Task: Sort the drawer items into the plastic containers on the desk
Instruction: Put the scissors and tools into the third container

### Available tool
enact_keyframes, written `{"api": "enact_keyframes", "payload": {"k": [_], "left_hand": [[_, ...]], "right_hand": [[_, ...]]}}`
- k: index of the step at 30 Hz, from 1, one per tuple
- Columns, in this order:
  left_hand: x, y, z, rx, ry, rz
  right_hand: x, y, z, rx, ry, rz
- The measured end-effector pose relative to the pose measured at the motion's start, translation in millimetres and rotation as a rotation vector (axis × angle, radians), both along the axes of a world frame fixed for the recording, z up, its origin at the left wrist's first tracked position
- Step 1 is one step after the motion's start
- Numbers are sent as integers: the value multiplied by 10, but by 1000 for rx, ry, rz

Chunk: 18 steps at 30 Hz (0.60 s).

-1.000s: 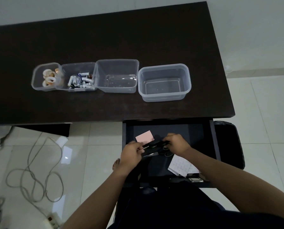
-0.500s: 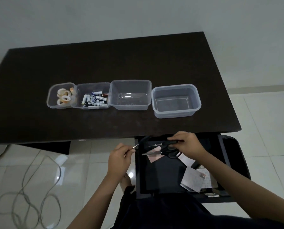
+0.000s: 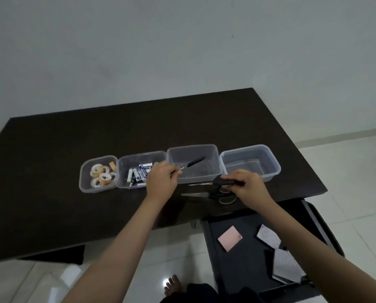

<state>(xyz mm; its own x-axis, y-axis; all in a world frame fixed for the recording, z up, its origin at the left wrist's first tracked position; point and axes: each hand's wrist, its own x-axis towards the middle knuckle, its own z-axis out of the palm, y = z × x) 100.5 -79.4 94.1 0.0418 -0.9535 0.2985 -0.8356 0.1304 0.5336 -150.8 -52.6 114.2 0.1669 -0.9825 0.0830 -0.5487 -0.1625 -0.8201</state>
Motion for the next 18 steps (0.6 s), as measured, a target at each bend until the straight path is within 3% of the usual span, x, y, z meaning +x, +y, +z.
{"api": "enact_keyframes", "payload": {"k": [6, 18], "left_hand": [[-40, -490, -99, 132, -102, -152], [214, -539, -276, 244, -33, -235]], "right_hand": [[53, 176, 99, -26, 13, -144], [187, 103, 218, -67, -32, -331]]}}
